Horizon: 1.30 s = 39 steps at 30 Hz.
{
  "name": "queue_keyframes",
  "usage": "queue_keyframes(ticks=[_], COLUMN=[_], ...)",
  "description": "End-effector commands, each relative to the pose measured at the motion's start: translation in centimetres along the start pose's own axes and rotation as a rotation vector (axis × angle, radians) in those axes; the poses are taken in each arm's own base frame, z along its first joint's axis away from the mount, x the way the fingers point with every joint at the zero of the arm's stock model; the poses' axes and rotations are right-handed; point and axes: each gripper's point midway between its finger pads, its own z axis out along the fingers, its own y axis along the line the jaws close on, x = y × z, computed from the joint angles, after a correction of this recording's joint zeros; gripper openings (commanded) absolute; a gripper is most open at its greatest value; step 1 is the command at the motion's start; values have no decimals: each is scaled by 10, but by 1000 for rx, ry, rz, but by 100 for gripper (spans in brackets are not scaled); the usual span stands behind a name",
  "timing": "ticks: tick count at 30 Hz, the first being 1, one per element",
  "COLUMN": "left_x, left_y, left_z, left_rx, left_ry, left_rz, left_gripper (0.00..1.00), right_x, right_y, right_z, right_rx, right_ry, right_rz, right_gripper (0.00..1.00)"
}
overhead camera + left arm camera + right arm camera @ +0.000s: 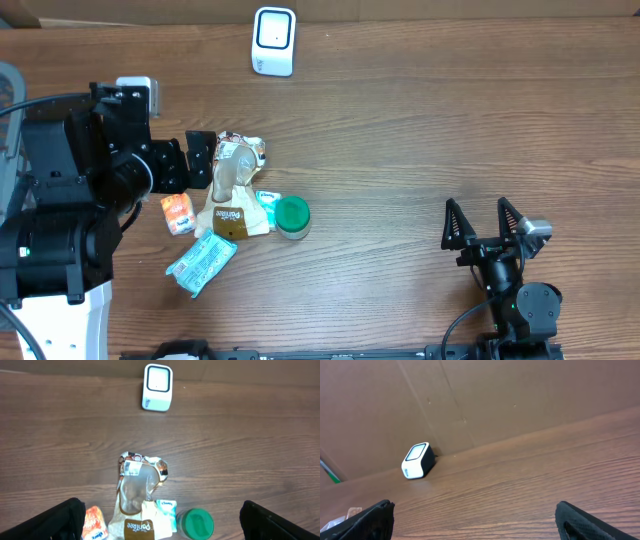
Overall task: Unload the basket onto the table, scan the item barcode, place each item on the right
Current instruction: 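Lift the left gripper up and back to a hold pose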
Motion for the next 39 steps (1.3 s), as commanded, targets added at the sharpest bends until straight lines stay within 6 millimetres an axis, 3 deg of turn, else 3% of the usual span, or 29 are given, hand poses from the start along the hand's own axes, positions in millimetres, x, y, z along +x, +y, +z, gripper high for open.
queue_keyframes(ticks=[1,10,15,21,28,31,35,39], left_x=[-9,-17,-19,-22,-16,-8,1,4], left_y=[-2,24,54,69,84,96,105,106], left_z=[-2,2,19,49,62,65,68,69], left_rx=[3,-57,-80,-23,-51,-110,-152,-149], left_ry=[-35,-55,-23,9,53,97,140,156], left_rz=[70,42,22,58,129,119,108,102], left_gripper=[100,100,100,100,100,100,100,100], right_x=[3,3,3,3,1,4,-14,-55], right_y=[-2,-2,-2,-2,2,18,42,68], right_z=[0,0,0,0,0,-1,-6,-11], right_rx=[5,5,5,5,-13,-104,-206,-258], right_ry=[1,1,1,1,-6,20,22,74], right_rz=[-3,-3,-3,-3,-4,-5,-12,-7], right_gripper=[100,100,100,100,100,100,100,100])
